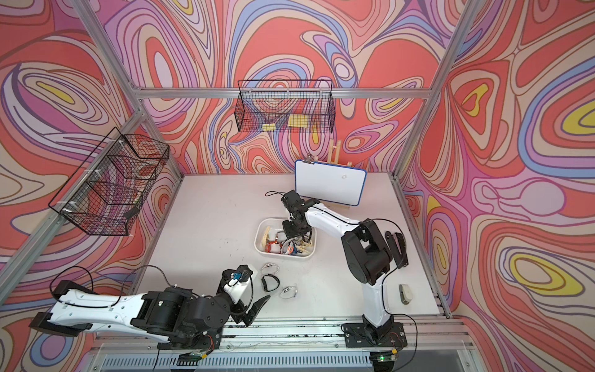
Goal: Put the watch into the storage box
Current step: Place the watch in the storage box, then pick up the watch at the center of the board.
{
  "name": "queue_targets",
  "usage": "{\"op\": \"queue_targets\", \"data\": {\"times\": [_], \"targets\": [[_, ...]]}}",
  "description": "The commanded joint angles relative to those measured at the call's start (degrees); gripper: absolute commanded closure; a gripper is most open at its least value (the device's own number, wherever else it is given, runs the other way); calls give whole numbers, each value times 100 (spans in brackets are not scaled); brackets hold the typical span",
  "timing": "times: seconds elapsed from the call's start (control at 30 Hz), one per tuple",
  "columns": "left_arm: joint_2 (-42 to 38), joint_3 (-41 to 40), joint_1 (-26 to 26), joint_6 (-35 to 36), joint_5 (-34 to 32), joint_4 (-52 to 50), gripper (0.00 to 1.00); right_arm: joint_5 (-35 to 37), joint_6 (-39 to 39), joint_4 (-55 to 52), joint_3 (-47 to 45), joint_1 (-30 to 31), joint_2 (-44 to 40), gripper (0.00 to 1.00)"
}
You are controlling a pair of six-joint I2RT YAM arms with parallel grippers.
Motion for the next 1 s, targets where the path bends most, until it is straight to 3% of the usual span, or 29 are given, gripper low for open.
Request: {"op": "queue_targets", "data": {"times": [0.0, 0.13, 0.23, 0.37, 0.47, 0.6, 0.67, 0.77, 0.97], "targets": [[-200, -166, -43, -128, -192, -91, 0, -299, 76, 246, -232, -25, -763, 32], [-323, -300, -1, -491, -370, -390, 0, -357, 143, 216, -674, -24, -1687, 3], [-255, -344, 329, -890, -69, -678, 0, -519, 202, 196, -1166, -19, -2508, 2], [237, -424, 1213, -1320, 896, -920, 0, -1120, 431, 127, -2090, 8, -3683, 2], [673, -468, 1547, -1510, 1191, -950, 0, -1209, 801, 50, -2812, 304, -4504, 2], [863, -573, 1633, -1455, 1550, -400, 1, -748, 1655, 19, -3599, 1174, -5355, 2], [886, -721, 1631, -1403, 1957, 224, 6, -357, 2243, -25, -3959, 1491, -5777, 2], [1214, -839, 1635, -1349, 2525, 923, 12, -367, 2793, -6, -4415, 1604, -6410, 2], [2192, -639, 1629, -1062, 2945, 1428, 18, -407, 3347, -412, -4890, 1865, -7387, 2]]}}
